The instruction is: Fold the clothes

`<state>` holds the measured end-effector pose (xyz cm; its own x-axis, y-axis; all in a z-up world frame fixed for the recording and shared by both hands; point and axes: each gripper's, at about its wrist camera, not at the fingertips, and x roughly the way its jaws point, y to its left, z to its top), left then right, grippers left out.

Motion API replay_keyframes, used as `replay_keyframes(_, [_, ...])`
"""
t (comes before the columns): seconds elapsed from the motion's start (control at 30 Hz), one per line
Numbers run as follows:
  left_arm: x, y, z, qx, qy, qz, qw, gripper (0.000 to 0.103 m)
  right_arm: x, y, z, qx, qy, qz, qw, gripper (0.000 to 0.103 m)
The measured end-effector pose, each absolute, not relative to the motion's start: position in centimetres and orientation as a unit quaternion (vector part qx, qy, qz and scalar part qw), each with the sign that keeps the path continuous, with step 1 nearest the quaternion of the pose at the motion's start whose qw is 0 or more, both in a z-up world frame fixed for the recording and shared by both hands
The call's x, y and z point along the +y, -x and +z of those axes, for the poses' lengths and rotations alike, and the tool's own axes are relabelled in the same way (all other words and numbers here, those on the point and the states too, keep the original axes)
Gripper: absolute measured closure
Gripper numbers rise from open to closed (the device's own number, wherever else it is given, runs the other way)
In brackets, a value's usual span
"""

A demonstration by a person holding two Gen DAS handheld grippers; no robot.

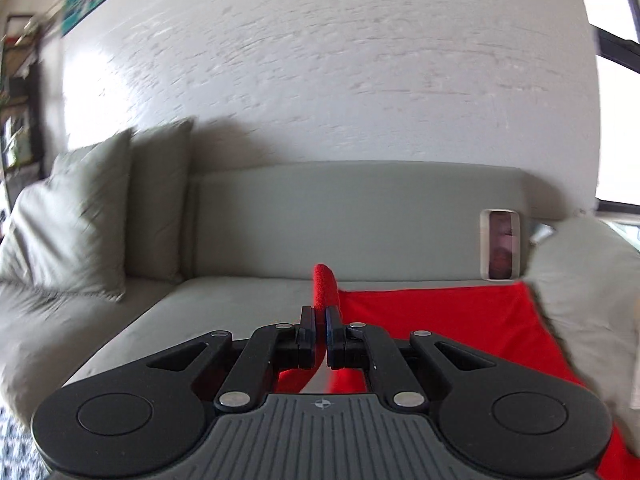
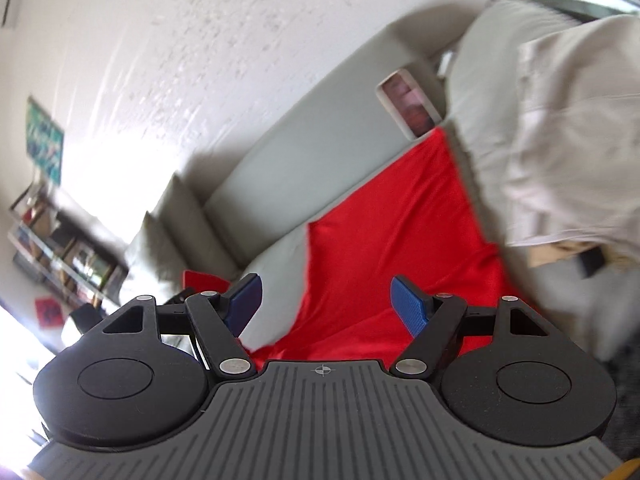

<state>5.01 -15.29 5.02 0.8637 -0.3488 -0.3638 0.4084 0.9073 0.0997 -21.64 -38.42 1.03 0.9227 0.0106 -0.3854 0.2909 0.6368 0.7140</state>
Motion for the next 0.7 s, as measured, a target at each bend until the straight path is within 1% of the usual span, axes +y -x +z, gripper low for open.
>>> replay_keyframes(0.07, [-18.3,-2.4,4.2,0.171,-0.105,-0.229,0.953,0.1,-39.5,22.6,0.4,0.176,-0.428,-0.095,0.882,0.026])
replay_keyframes(0.2, [-23.5,2.5,0.4,0.209,-0.16,-0.319,0.91,0.099,-41.4,24.1,-1.0,0.173,-0.443,-0.126,0.871,0.026])
replay_keyframes(0.27, [-26.1,5.0,-1.6,0.227,-0.186,-0.362,0.885,0.093,-42.0,24.3,-1.9,0.184,-0.443,-0.139,0.866,0.026])
replay_keyframes(0.33, [-27.8,7.2,-3.3,0.246,-0.212,-0.404,0.855,0.075,-42.5,24.2,-2.8,0.198,-0.445,-0.142,0.862,0.026])
replay_keyframes(0.37, [-27.9,8.1,-4.0,0.257,-0.223,-0.425,0.839,0.073,-42.6,24.0,-3.3,0.206,-0.446,-0.143,0.859,0.026])
replay_keyframes(0.43, [-27.2,9.6,-4.6,0.258,-0.23,-0.45,0.824,0.064,-42.7,23.4,-4.3,0.224,-0.445,-0.144,0.855,0.026])
replay_keyframes(0.5, [-25.6,10.0,-4.4,0.262,-0.214,-0.46,0.821,0.06,-42.8,22.6,-5.3,0.241,-0.445,-0.143,0.851,0.026])
replay_keyframes(0.53, [-24.7,9.9,-4.3,0.267,-0.203,-0.458,0.823,0.059,-42.8,22.1,-5.9,0.25,-0.446,-0.14,0.848,0.026])
replay_keyframes(0.67, [-20.5,7.5,-3.8,0.298,-0.134,-0.395,0.859,0.058,-42.6,19.5,-8.3,0.29,-0.445,-0.123,0.838,0.027])
replay_keyframes(0.7, [-19.4,6.7,-3.8,0.306,-0.114,-0.372,0.869,0.059,-42.5,18.9,-8.8,0.3,-0.447,-0.12,0.834,0.033])
